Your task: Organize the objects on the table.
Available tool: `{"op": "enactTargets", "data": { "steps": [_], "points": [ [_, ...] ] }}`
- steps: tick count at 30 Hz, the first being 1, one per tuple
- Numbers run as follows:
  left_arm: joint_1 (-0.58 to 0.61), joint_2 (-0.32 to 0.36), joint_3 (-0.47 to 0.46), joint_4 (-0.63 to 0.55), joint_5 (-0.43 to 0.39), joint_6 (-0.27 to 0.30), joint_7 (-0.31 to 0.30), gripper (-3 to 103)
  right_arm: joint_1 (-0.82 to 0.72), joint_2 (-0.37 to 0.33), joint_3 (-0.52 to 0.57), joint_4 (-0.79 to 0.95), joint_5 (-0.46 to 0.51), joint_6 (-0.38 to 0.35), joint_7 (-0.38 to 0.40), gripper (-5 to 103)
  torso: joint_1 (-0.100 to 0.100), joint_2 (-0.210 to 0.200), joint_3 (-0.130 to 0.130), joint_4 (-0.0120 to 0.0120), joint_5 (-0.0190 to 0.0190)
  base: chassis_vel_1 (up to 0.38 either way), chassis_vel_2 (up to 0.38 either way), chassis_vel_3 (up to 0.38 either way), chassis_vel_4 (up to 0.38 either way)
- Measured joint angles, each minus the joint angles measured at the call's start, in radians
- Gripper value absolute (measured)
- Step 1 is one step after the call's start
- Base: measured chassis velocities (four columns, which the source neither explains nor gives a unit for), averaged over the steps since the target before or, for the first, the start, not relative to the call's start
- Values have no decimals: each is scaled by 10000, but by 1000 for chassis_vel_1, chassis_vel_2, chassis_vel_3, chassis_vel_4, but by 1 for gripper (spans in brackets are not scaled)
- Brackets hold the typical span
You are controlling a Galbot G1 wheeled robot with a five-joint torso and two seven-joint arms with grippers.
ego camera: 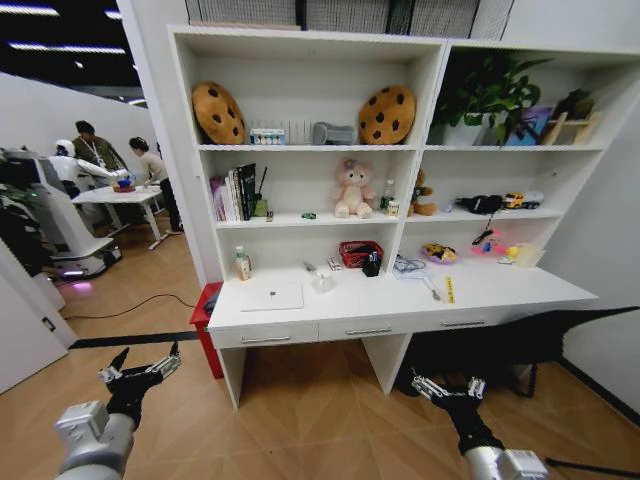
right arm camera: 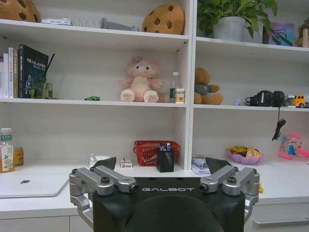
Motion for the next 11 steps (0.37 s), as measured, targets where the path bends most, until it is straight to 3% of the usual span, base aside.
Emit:
{"op": "enactTargets", "data": {
  "steps": [11],
  "points": [
    [1, 0, 0, 0, 0, 0, -1, 100, 0, 0, 0, 0, 0, -1, 0, 100, 1, -1, 0, 0, 1, 0, 0, 0, 0]
  ]
}}
